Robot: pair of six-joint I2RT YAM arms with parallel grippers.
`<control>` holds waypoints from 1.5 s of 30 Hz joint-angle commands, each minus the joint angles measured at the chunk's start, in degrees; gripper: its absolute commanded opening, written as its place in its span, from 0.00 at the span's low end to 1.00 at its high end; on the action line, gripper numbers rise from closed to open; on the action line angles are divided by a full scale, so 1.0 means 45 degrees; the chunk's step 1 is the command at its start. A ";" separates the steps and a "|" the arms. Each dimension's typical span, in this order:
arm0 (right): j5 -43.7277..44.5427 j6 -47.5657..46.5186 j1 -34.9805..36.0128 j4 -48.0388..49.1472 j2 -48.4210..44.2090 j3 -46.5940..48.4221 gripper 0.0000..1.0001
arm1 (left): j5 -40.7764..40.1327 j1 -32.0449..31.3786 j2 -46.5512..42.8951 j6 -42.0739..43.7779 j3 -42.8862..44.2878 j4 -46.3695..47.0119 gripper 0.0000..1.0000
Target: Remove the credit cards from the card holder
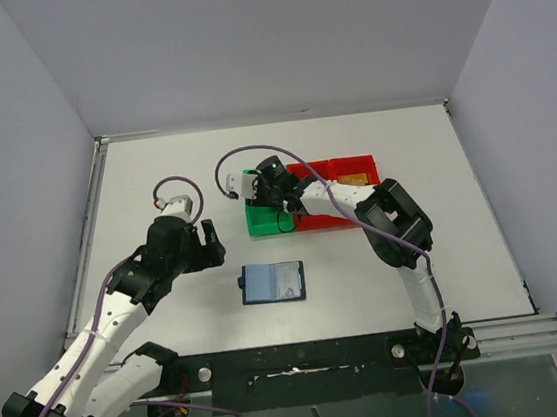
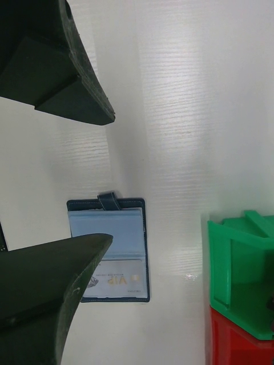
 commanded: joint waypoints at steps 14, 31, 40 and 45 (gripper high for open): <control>-0.0717 0.1009 -0.0341 -0.0318 -0.0513 0.0695 0.41 | 0.0546 0.0062 0.0377 0.0211 0.0149 0.0601 0.77; -0.1109 0.2442 -0.0461 -0.0312 -0.0859 0.1081 0.48 | 0.0822 0.0052 0.0672 0.0116 0.0245 0.0517 0.77; 0.0601 1.0217 -0.0282 0.1264 -0.5661 -0.1853 0.53 | 0.1720 0.0055 0.0547 0.0180 0.0217 0.0701 0.76; 0.0837 1.6161 -0.0297 0.0078 -0.7681 -0.4626 0.54 | 0.2834 0.0072 0.0480 -0.0266 -0.0058 0.1101 0.76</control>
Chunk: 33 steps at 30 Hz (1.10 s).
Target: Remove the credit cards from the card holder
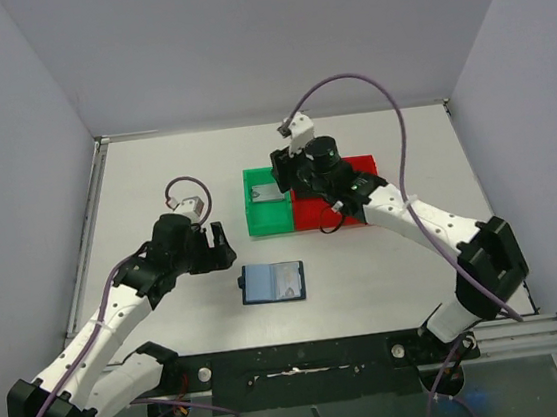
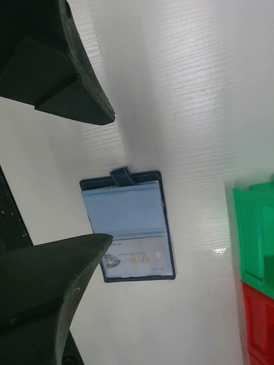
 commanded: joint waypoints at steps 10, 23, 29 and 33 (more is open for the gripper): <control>0.0046 1.1334 0.1905 0.0149 -0.2859 -0.5848 0.52 | 0.4337 0.0092 0.0080 -0.2754 -0.1157 0.3725 0.74; 0.1333 1.2814 0.2908 -0.0631 -0.2181 -0.6099 0.44 | 0.5622 -0.0079 0.1820 -0.3441 -0.0949 0.4219 0.67; 0.0787 1.2954 0.3190 -0.0682 -0.1431 -0.5975 0.34 | 0.5786 -0.0491 0.2678 -0.3498 -0.1049 0.4706 0.59; 0.1376 1.3511 0.3557 -0.1852 -0.0876 -0.5825 0.34 | 0.5799 -0.0832 0.3387 -0.3460 -0.1067 0.4926 0.55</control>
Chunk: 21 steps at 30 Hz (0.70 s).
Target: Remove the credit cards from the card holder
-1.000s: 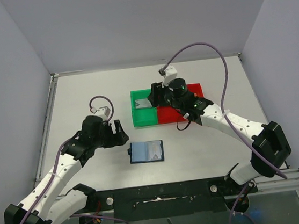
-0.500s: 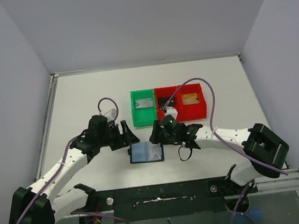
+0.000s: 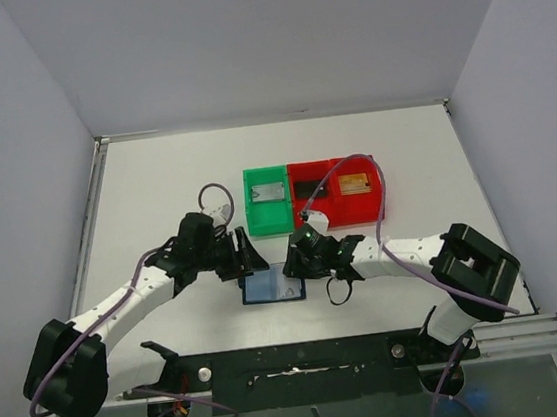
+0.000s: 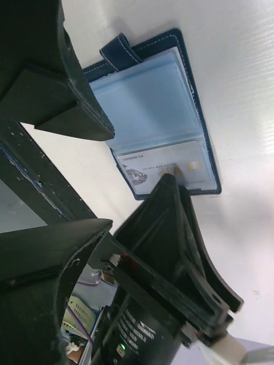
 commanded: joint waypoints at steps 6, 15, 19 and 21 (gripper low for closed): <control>0.0926 0.1273 0.0735 -0.1456 0.0911 0.0180 0.33 | 0.0162 -0.0868 0.1477 0.0025 0.0175 0.1584 0.57; 0.0603 0.1959 0.0762 -0.0309 0.1011 -0.0997 0.31 | -0.0319 -0.1025 0.2825 -0.0005 -0.0031 0.1938 0.56; 0.0260 0.1941 0.0700 0.0403 0.1122 -0.1357 0.31 | 0.0036 -0.1037 0.3099 -0.0461 -0.0457 0.3048 0.51; 0.0102 0.1928 0.0652 0.0509 0.1243 -0.1391 0.31 | 0.0199 -0.1025 0.3335 -0.0591 -0.0490 0.3328 0.45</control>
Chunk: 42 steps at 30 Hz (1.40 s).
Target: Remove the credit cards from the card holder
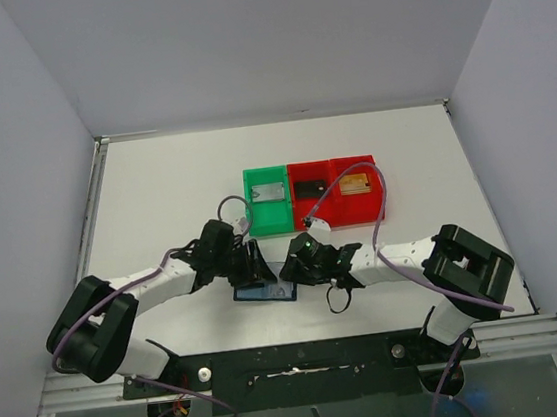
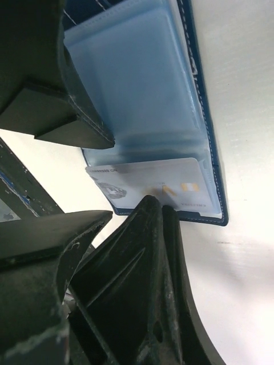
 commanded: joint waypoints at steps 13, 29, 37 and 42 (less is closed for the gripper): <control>-0.0581 0.0331 -0.0108 -0.0067 0.0517 -0.1224 0.31 | 0.0710 0.0091 0.0131 -0.1668 -0.1209 0.3376 0.26; -0.0947 0.0338 -0.0186 0.0410 0.0825 -0.1378 0.30 | 0.1739 0.1010 -0.0641 -0.3428 -0.2508 0.6062 0.15; -0.1000 0.0351 -0.0239 0.0453 0.0863 -0.1406 0.30 | 0.1682 0.1098 -0.0886 -0.3463 -0.2642 0.5877 0.06; -0.1005 0.0350 -0.0255 0.0449 0.0894 -0.1419 0.30 | 0.1559 0.1099 -0.1112 -0.3401 -0.2703 0.5621 0.00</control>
